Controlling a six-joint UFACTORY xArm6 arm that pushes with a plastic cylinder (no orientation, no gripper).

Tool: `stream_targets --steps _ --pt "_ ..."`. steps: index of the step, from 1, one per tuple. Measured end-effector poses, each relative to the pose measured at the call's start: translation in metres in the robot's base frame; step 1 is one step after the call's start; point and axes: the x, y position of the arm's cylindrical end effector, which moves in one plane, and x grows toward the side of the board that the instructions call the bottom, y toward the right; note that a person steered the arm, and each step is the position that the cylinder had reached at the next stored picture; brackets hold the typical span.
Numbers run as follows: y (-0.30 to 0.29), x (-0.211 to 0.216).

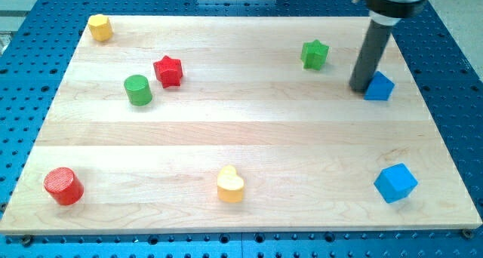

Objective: Move the blue triangle vertically above the blue cube

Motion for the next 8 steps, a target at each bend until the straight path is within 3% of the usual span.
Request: stream_targets --steps 1,3,4,5,6,8 --pt "0.018 -0.007" --pt "0.02 -0.063" --pt "0.05 -0.067" --pt "0.111 -0.019" --pt "0.121 0.011" --pt "0.084 0.016"
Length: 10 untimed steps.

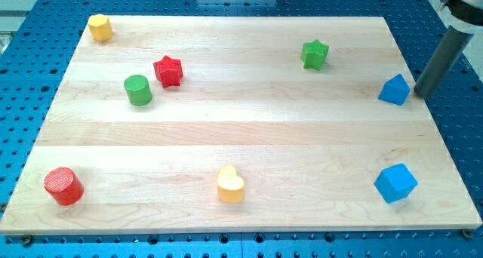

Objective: Move the blue triangle vertically above the blue cube

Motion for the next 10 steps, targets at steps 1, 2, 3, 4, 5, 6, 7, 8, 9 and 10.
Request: stream_targets --steps 1,2,3,4,5,6,7,8,9,10 --pt "-0.016 0.0" --pt "-0.036 0.0" --pt "-0.053 0.0" --pt "-0.069 0.0" --pt "-0.07 -0.002" --pt "-0.052 -0.04" --pt "-0.086 -0.059" --pt "-0.132 -0.043" --pt "-0.133 -0.04" --pt "-0.129 -0.039"
